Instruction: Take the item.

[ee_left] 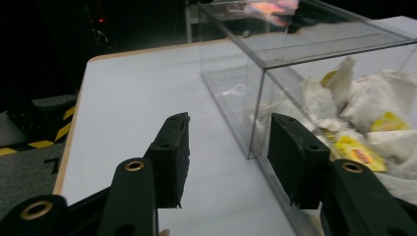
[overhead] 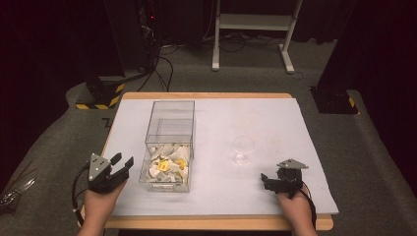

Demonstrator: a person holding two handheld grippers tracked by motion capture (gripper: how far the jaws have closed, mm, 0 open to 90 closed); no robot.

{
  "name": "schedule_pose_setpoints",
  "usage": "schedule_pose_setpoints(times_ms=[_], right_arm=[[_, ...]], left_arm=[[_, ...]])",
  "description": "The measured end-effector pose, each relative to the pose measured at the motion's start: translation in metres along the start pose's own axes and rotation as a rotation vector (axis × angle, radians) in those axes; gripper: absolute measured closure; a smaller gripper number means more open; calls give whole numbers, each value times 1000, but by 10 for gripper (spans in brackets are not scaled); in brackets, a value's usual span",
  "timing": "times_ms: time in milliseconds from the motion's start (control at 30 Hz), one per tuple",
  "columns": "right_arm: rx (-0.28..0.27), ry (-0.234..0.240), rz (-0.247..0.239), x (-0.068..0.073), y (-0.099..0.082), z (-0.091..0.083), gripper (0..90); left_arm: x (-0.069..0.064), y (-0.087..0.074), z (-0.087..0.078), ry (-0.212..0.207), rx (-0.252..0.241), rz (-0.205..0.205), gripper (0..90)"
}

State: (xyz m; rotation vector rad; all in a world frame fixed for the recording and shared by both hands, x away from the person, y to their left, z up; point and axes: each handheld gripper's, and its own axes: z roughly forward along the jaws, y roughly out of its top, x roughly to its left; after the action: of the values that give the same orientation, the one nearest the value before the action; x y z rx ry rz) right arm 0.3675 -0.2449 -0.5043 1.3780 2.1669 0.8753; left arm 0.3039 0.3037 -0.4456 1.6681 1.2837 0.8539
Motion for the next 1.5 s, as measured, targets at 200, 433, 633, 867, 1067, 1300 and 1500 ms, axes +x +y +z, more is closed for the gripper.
schedule_pose_setpoints(times_ms=[200,433,633,867,1067,1300,1500], right_arm=[[1,0,2,0,0,0,119],[0,1,0,0,0,0,119],[0,0,1,0,0,0,119],[0,-5,-3,1,0,0,117],[0,-12,-25,1,1,0,112],[-8,-7,-47,4,4,-4,120],[-39,10,-62,10,9,-7,120]], left_arm=[[5,-14,12,29,38,13,485],[12,-38,27,37,122,16,460],[17,-49,32,32,178,27,448],[17,-50,41,6,285,19,360],[16,-50,41,14,289,19,359],[17,-50,41,15,287,9,358],[16,-51,41,16,287,9,358]])
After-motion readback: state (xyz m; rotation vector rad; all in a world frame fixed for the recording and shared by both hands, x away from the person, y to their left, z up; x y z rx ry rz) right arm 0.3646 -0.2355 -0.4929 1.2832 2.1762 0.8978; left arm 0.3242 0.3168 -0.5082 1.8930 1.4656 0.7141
